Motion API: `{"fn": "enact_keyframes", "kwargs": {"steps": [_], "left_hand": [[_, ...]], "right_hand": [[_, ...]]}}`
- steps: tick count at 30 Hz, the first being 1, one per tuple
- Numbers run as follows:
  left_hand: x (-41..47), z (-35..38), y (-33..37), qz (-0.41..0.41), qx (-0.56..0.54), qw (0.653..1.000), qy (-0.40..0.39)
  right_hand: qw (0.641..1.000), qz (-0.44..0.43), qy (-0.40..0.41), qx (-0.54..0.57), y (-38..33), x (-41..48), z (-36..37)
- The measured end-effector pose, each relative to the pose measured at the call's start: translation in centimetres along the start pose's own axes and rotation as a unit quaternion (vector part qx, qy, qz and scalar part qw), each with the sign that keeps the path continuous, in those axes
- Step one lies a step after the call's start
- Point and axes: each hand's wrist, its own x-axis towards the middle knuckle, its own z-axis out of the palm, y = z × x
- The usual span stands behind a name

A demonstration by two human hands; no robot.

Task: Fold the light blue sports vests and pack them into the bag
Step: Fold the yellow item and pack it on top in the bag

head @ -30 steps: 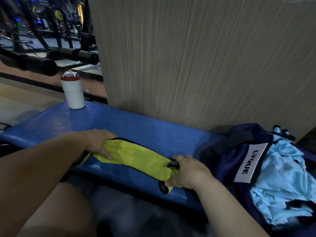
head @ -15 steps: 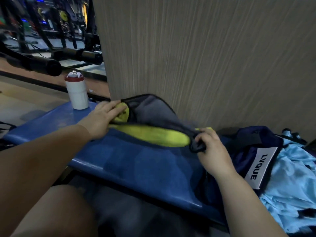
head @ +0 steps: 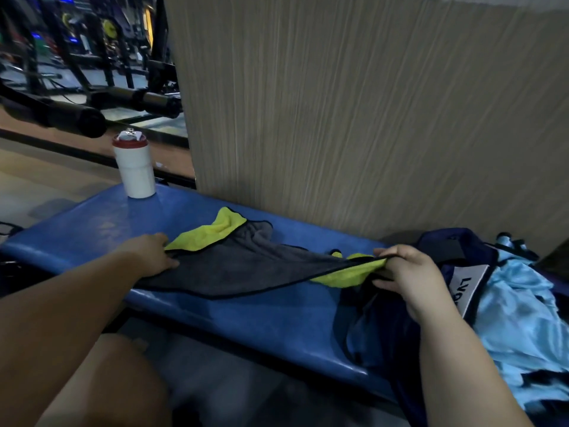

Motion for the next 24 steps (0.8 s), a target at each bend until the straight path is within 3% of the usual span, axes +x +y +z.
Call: {"fn": "enact_keyframes", "kwargs": {"steps": [2,5,7,9,12,17,21,24], "left_hand": [[-0.2,-0.1,-0.2,-0.018,-0.048,0.999,0.010],[-0.4,-0.7,0.2,-0.037,-0.213,0.976,0.004],[-1.4,-2.0,1.7,-0.055,-0.378,0.924,-0.011],[-2.8,-3.7,4.1,-0.071,-0.530,0.842,-0.063],[-4.6,-5.7,7.9,-0.013,-0.618,0.770,-0.156],[-7.3,-5.6,13.2,0.111,-0.581,0.775,-0.221],[-9.3,-4.2,16.5,0.149,-0.572,0.777,-0.219],[-11.2,-3.8,18.3,0.180,-0.563,0.764,-0.261]], "right_hand": [[0.996,-0.030,0.042,0.079,-0.5,-0.2,-0.4],[0.981,-0.077,0.097,0.152,-0.9,-0.3,-1.5],[0.979,-0.116,0.093,0.136,-1.0,-0.4,-1.9],[0.983,-0.150,0.052,0.092,-1.1,-0.7,-2.0],[0.980,-0.193,-0.036,-0.016,-1.8,-2.0,-1.4],[0.940,-0.295,-0.131,-0.109,-3.1,-4.1,0.8],[0.891,-0.381,-0.169,-0.182,-4.0,-5.4,2.2],[0.870,-0.419,-0.167,-0.200,-4.1,-6.1,2.9]]}}
